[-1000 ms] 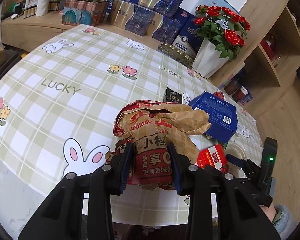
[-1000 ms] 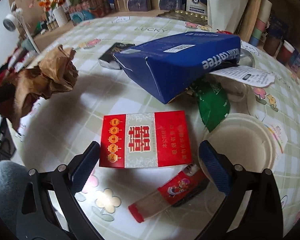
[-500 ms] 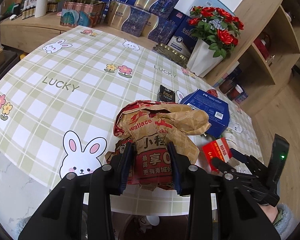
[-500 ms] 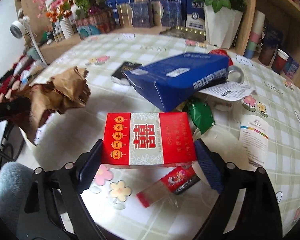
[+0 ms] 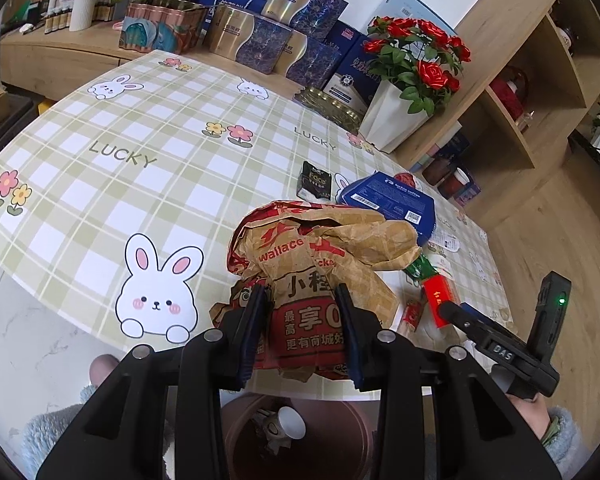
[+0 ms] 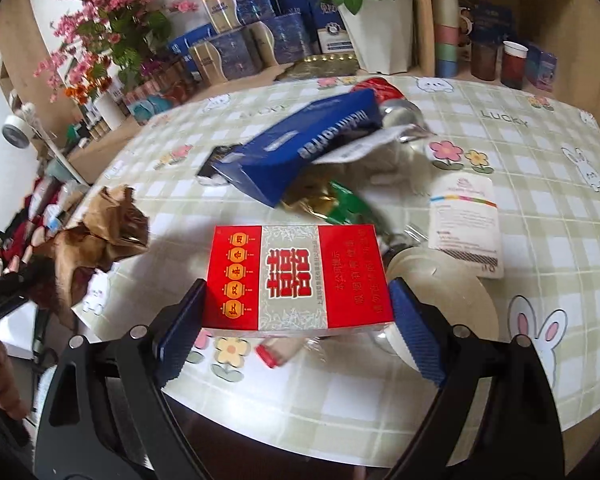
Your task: Collect trash
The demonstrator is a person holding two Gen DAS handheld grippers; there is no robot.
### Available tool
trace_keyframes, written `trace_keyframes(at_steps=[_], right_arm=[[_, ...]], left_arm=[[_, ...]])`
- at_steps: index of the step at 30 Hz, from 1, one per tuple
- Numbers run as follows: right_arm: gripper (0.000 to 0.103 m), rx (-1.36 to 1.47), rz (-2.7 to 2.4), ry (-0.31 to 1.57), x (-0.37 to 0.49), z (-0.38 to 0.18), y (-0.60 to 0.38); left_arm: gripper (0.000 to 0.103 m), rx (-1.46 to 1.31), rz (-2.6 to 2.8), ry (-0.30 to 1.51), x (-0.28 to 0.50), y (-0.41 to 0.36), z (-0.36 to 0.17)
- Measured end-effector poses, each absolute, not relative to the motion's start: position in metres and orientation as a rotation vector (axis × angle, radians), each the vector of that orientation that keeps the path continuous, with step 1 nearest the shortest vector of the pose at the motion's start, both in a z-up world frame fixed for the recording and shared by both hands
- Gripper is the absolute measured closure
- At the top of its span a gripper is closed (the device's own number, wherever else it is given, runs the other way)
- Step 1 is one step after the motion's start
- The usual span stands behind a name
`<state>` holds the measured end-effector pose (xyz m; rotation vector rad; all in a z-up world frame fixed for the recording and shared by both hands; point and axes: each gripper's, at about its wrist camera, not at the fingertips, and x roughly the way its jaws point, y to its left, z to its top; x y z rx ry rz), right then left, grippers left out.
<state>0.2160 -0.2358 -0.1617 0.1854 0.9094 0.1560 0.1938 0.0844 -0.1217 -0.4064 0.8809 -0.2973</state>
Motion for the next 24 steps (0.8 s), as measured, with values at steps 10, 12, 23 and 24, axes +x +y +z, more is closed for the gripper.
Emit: trace_keyframes(at_steps=[10,12,23,24], right_arm=[[0.015,0.272,0.084,0.861,0.209,-0.158,-0.260],[0.015,0.278,0.045,0.871,0.211,-0.162,-0.270],[0.013,0.179,0.019,0.945,0.208,-0.198,-0.282],[0.013,0.182,0.023,0.954,0.207,-0.201,-0.282]], left_arm=[[0.068,-0.420,-0.330,0.894,0.192,0.082,-0.126],[0.068,-0.423,-0.336,0.900,0.193,0.080,-0.129],[0.067,-0.436,-0.341,0.925,0.197,0.075,-0.140],[0.067,-0.438,-0.343,0.927,0.197,0.075,-0.141]])
